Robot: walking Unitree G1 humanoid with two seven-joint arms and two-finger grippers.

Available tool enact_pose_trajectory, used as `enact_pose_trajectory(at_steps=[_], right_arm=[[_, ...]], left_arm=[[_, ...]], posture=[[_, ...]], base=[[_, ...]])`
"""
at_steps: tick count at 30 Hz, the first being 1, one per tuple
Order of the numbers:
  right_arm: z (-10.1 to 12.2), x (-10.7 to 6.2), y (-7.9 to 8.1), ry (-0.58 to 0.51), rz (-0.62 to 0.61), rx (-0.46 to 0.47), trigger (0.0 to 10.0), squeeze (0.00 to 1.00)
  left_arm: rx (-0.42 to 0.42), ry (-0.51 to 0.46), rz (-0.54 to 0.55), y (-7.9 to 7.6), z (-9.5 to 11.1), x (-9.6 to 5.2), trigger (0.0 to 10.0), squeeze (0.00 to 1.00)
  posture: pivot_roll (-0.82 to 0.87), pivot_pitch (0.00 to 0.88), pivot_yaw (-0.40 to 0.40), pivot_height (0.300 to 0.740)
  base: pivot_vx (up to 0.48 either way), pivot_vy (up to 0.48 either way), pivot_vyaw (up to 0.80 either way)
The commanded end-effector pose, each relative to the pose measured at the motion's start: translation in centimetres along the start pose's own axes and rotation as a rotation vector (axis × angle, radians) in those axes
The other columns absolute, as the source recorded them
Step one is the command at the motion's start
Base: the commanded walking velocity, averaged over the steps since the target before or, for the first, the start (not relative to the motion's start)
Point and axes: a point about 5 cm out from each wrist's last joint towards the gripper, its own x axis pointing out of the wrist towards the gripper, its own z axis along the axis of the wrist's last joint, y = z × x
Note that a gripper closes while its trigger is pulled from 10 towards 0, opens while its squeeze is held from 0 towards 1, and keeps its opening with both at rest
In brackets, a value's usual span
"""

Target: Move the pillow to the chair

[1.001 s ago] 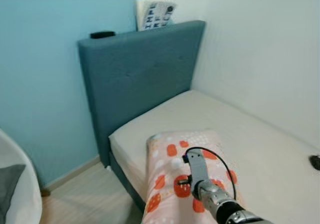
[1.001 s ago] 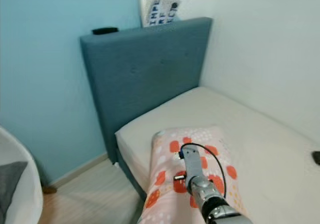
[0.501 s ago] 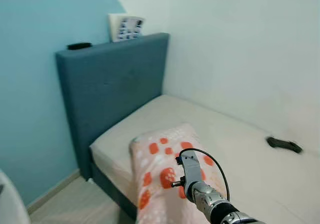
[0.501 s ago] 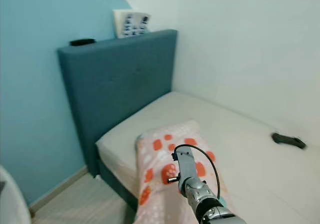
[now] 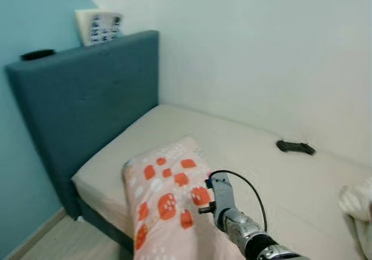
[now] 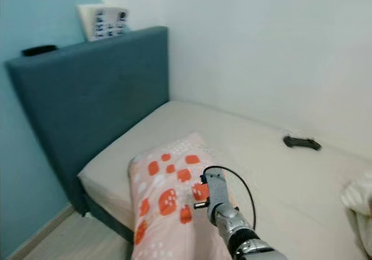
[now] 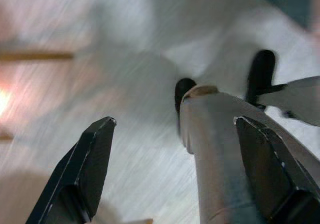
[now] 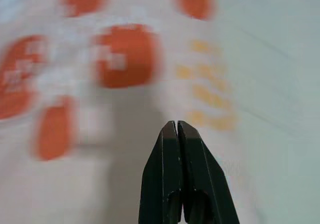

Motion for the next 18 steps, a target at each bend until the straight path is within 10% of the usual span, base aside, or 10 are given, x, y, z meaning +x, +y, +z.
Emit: enact_pose_trajectory(at_steps=[1,11,12,13,18], right_arm=[[-0.3,0.0,0.3,0.008,0.006,0.013,10.0,0.00],[0.3,0.0,1.1,-0.044,0.062,0.058,10.0,0.00],[0.7,0.0,1.6,-0.071,0.113,0.083,10.0,0.79],[0.9,0.0,2.2,-0.082,0.166,0.097,10.0,0.97],[1.2,-0.1,3.8,-0.103,0.297,0.109,10.0,1.00]], left_arm=[[0.020,0.055,-0.007,-0.1,-1.5,-0.2,10.0,0.00],[0.026,0.055,-0.004,0.0,-1.5,-0.2,10.0,0.00],[0.028,0.056,-0.003,0.1,-1.5,-0.2,10.0,0.00],[0.029,0.055,-0.002,0.1,-1.5,-0.2,10.0,0.00],[0.034,0.055,-0.001,0.2,-1.5,-0.2,10.0,0.00]], posture=[[0.11,0.058,-0.088,0.740],[0.10,0.059,-0.085,0.740],[0.10,0.060,-0.084,0.740],[0.10,0.060,-0.084,0.740],[0.10,0.059,-0.081,0.740]], base=[[0.000,0.000,-0.76],[0.000,0.000,-0.68],[0.000,0.000,0.00],[0.000,0.000,0.00],[0.000,0.000,0.00]])
